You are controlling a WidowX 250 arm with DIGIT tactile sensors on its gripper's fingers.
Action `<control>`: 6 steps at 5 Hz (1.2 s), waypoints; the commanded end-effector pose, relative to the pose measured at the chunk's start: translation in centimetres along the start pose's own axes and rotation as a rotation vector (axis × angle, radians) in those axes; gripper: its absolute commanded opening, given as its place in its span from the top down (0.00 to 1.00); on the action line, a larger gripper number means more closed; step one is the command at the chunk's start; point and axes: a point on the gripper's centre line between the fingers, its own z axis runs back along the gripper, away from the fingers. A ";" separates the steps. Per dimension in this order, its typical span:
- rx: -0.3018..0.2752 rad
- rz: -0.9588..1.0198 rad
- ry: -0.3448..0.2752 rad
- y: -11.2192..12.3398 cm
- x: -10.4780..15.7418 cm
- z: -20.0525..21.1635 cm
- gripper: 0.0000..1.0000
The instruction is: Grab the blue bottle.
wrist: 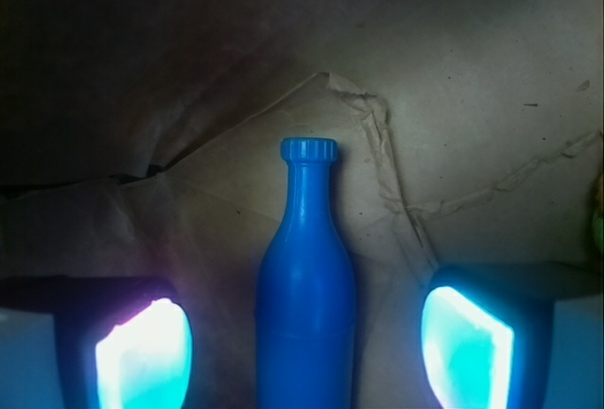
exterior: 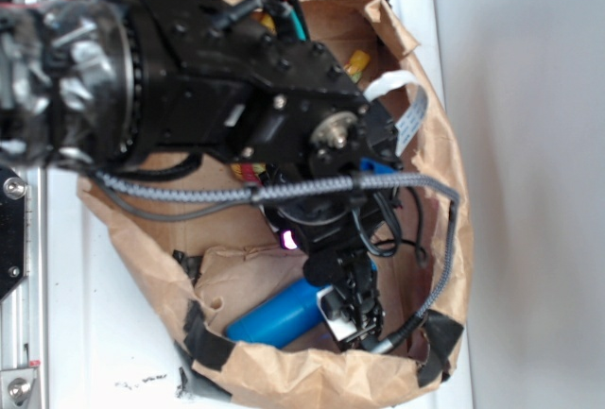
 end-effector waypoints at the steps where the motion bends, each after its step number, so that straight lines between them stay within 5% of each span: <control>1: -0.041 -0.092 -0.035 -0.5 -0.3 0.5 0.00; 4: 0.004 -0.257 0.027 -3.2 -5.2 -3.2 0.00; 6: 0.067 -0.298 -0.025 -3.3 -5.6 -6.0 0.00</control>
